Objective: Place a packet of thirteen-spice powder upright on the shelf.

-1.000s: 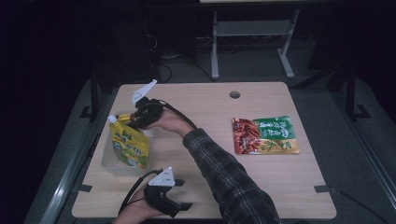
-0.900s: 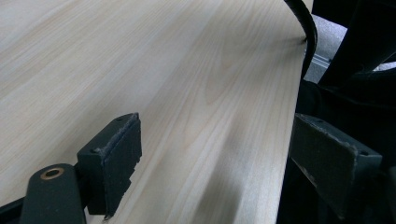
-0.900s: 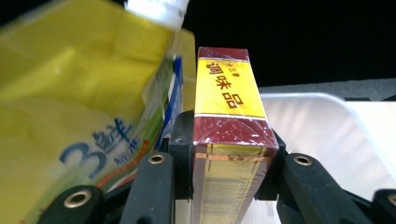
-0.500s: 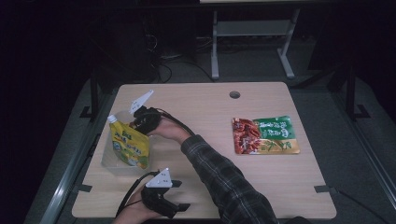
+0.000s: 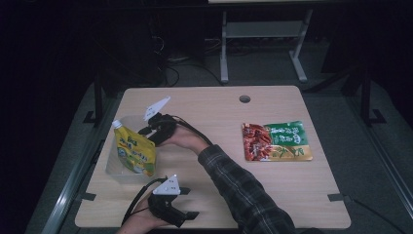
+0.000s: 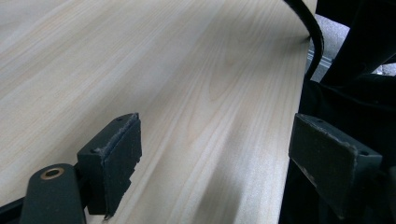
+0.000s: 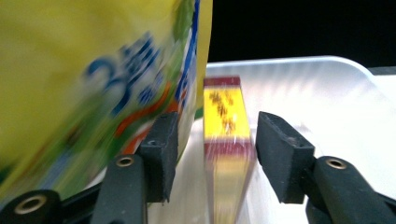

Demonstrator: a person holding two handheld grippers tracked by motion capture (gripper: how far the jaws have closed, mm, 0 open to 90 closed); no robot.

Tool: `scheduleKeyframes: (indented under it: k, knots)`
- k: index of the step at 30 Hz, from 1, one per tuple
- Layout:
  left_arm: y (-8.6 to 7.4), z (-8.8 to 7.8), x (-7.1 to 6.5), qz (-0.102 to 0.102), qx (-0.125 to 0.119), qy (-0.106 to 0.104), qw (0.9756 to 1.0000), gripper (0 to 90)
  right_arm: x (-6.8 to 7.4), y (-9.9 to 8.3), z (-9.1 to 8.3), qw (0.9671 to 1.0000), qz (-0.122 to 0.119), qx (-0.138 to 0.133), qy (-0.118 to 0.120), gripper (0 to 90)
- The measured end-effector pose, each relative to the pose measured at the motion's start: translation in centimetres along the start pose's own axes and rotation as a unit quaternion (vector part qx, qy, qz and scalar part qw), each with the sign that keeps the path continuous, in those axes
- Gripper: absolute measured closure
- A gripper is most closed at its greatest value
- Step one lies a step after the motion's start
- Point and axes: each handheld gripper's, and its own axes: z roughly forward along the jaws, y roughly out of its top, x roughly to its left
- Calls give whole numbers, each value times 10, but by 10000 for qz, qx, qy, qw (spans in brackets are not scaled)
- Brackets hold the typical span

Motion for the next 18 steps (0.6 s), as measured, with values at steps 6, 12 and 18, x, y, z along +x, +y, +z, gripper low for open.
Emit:
scheduleKeyframes:
  k: [6,12,18]
  knots:
    - [2,1,0,-25,10,28,10000,166,12,-16,-39,9994,11,46,-351,431]
    - [4,2,3,23,12,34,10000,166,19,-29,-68,9981,185,94,-582,405]
    - [7,3,8,151,25,70,9999,166,27,-53,-97,9949,410,210,-895,386]
